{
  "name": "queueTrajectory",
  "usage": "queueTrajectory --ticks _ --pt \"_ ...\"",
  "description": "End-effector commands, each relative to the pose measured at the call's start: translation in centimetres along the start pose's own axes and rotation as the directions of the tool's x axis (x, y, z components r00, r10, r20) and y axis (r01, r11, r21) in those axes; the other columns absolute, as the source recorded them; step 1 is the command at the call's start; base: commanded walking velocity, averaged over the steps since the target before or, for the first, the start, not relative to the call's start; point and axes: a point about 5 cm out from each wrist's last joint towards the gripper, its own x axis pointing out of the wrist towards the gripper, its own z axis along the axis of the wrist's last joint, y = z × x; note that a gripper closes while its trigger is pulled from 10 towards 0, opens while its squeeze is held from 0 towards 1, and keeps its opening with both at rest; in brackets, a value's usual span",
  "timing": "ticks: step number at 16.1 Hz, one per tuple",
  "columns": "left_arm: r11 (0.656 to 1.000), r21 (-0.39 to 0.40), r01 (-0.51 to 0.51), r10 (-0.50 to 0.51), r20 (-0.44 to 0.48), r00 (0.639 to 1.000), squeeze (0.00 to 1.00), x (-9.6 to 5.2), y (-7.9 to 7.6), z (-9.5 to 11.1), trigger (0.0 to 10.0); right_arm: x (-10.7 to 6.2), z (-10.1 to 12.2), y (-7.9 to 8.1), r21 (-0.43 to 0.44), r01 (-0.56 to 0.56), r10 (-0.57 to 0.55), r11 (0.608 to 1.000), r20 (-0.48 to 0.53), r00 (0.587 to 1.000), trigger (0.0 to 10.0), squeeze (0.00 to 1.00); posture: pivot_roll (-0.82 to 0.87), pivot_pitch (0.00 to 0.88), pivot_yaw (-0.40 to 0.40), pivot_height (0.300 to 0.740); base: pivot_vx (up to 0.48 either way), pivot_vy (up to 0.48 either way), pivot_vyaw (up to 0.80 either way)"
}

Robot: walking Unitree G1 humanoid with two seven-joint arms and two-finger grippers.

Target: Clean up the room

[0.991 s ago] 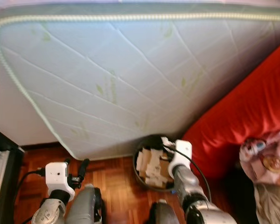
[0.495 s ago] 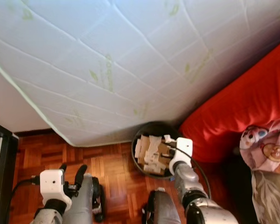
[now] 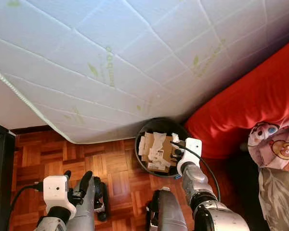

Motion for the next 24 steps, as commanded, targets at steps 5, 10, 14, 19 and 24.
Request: queueTrajectory --ticks 5,10,14,19,24 --pt "1.0 0.008 -0.012 0.012 -0.05 0.999 0.0 -0.5 0.1 -0.7 10.0 -0.2 -1.2 -0.2 -0.003 -0.017 0.017 1.0 -0.05 0.999 10.0 1.0 0.15 0.42 -0.165 0.653 0.0 0.0 0.0" --pt "1.0 0.009 -0.015 0.016 -0.073 0.997 0.0 -0.2 0.3 -1.4 10.0 -0.5 -1.9 -0.6 -0.013 -0.042 0.041 0.999 -0.048 0.998 10.0 0.0 0.13 0.402 -0.156 0.653 0.0 0.0 0.0" --pt "0.999 0.016 -0.029 0.031 -0.157 0.987 0.0 1.0 1.6 -4.1 10.0 -2.1 -4.6 -4.3 0.079 0.045 -0.043 0.996 -0.026 0.999 10.0 0.0 0.11 0.283 -0.12 0.653 0.0 0.0 0.0" --pt "0.998 0.048 -0.037 0.048 -0.271 0.961 0.0 3.2 3.7 -6.9 10.0 -4.7 -9.0 -6.6 0.172 0.126 -0.12 0.977 -0.043 0.992 10.0 0.0 0.08 0.111 -0.047 0.653 0.0 0.0 0.0" --pt "0.995 0.065 -0.08 0.1 -0.436 0.894 0.0 3.1 5.5 -10.1 10.0 -5.5 -12.1 -5.0 0.16 0.143 -0.116 0.977 -0.168 0.979 10.0 0.0 0.06 0.004 -0.013 0.713 0.0 0.0 0.0"
